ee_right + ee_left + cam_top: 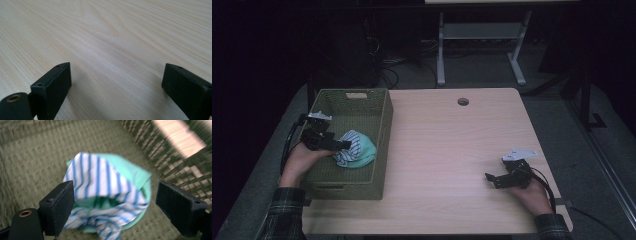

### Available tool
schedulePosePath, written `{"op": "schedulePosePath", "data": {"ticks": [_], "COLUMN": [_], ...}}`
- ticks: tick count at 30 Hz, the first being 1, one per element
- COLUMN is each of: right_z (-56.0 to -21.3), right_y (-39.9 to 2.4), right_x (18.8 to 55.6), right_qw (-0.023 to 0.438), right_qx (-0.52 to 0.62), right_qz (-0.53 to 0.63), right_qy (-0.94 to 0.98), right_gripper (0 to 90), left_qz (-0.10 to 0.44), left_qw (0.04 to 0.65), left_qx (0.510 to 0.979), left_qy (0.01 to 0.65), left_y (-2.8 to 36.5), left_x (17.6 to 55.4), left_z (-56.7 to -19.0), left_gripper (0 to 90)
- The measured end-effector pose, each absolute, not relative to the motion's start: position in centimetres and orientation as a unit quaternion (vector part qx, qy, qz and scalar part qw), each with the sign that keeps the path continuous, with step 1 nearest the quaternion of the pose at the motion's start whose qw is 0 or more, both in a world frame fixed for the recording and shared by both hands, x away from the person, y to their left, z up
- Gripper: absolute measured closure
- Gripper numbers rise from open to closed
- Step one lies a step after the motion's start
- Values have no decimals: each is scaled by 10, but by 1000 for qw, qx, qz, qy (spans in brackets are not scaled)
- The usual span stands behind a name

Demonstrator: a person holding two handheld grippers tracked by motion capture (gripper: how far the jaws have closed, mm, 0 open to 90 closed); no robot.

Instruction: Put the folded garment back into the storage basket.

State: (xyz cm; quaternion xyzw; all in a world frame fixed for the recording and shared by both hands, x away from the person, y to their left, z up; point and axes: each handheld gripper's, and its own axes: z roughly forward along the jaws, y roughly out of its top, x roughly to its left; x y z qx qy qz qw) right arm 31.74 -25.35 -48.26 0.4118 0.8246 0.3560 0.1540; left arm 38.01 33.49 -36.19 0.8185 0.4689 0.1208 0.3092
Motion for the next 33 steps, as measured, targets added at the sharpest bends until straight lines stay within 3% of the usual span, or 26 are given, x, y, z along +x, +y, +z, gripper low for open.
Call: {"op": "schedulePosePath", "data": {"ticks": [17,33], "right_z": [-483,-483], "right_y": [-254,-254], "right_x": [317,318], "right_qw": [154,155], "right_qx": [412,410], "right_qz": [356,355], "right_qy": [825,825], "right_gripper": [86,86], "left_qz": [136,117], "left_qw": [364,398], "left_qx": [827,843], "left_qy": [406,343], "left_y": [259,182], "left_x": [365,354], "left_z": [-326,-332], "left_gripper": [150,150]}}
